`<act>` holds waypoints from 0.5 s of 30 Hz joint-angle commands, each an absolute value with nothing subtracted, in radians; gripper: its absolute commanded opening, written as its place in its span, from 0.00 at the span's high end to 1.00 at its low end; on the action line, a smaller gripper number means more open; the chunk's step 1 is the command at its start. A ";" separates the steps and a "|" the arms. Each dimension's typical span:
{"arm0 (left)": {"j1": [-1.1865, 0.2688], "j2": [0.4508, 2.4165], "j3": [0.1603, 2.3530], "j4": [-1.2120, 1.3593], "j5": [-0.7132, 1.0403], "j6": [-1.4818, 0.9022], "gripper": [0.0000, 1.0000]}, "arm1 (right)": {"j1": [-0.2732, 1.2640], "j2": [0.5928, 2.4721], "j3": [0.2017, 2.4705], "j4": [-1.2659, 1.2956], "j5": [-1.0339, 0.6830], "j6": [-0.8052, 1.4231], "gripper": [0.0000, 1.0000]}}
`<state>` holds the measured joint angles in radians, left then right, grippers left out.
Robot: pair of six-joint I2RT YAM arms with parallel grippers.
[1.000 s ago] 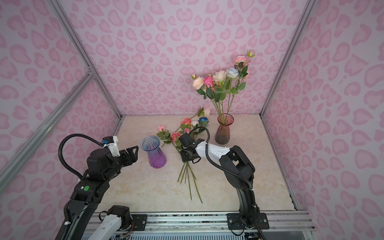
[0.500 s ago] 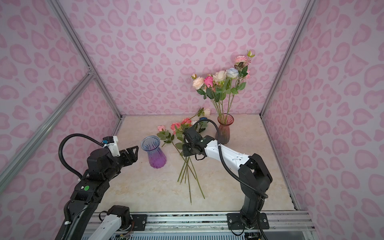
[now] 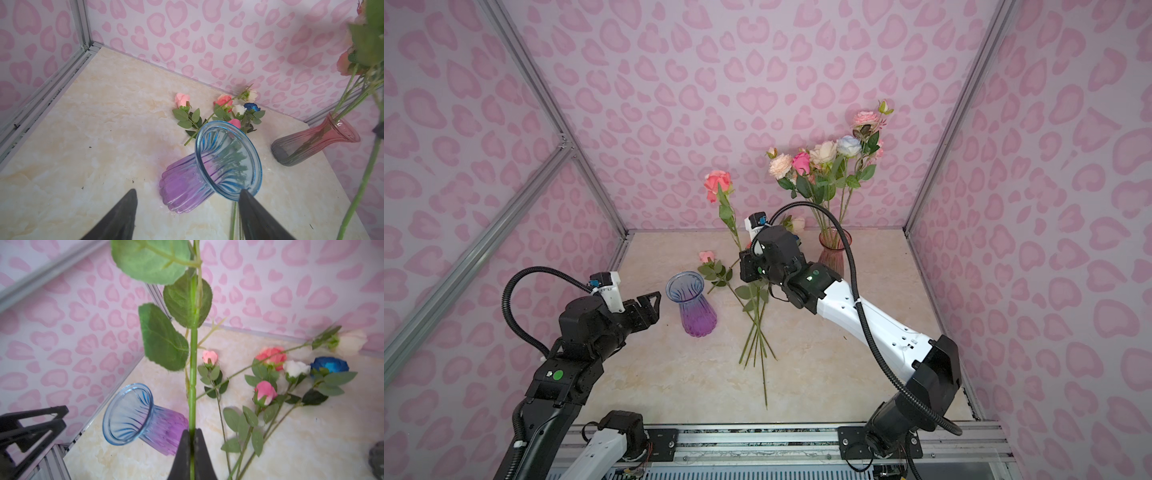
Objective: Arrange the flowers into the vase
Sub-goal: 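Pull a single pink rose up out of the bunch with the right gripper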
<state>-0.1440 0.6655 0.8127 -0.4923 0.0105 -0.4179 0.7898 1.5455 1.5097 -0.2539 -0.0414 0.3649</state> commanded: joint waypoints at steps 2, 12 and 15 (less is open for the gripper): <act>-0.143 0.664 0.819 -0.455 -0.002 -0.416 0.22 | 0.824 1.534 1.524 -0.030 0.026 0.294 1.00; -0.142 0.663 0.819 -0.454 -0.008 -0.416 0.22 | 0.853 1.602 1.687 0.251 0.062 0.255 1.00; -0.143 0.657 0.817 -0.454 -0.009 -0.414 0.22 | 0.860 1.648 1.715 0.340 0.064 0.263 1.00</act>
